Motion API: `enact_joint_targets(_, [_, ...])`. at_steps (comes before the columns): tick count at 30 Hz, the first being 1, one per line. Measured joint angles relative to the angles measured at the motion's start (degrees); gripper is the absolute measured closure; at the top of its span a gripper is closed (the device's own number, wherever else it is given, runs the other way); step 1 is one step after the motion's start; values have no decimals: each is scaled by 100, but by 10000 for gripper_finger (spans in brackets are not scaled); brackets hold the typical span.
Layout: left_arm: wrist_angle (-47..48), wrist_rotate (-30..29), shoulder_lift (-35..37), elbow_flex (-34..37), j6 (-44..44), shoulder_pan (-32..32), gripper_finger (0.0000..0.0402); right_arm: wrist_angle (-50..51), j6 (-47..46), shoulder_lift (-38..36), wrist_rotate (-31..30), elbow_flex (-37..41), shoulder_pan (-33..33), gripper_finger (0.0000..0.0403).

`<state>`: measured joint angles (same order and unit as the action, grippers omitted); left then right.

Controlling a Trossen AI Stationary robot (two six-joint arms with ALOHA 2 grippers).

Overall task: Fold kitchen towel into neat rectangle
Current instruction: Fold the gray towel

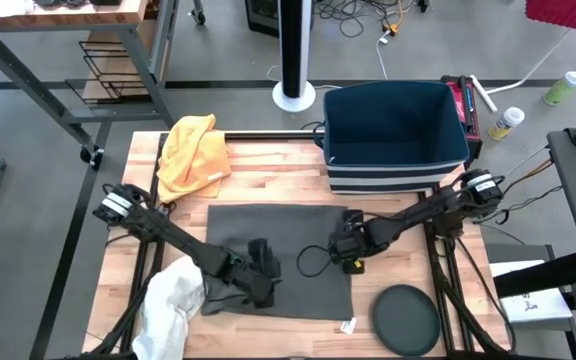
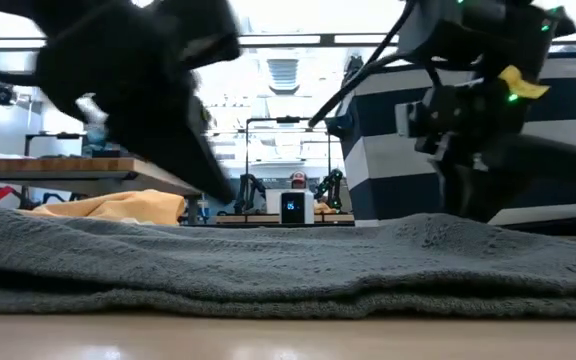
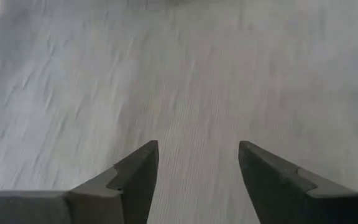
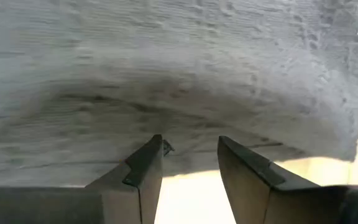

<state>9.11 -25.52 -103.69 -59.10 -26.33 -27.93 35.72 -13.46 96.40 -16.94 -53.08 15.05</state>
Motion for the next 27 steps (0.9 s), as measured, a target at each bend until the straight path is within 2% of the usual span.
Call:
enact_joint_targets(3, [-369, 99, -143, 8, 286, 5, 192, -28, 130, 9, 4, 11, -268, 256])
enact_joint_targets(8, [-325, 109, -288, 9, 321, 3, 193, -564, 447, -61, 300, -45, -547, 262])
enact_joint_targets(15, [-296, 86, -289, 66, 298, 0, 189, -605, 734, -72, 419, -325, -610, 272])
enact_joint_targets(17, [-250, 81, -289, 66, 321, 1, 190, -577, 723, -72, 687, -337, -611, 274])
enact_joint_targets(20, [-132, 93, -289, 75, 295, 1, 195, -330, 583, -72, 1043, -269, -542, 279])
enact_joint_targets(27, [-406, -109, -289, 75, 295, 33, 207, 70, -232, -72, 1082, -20, 7, 299])
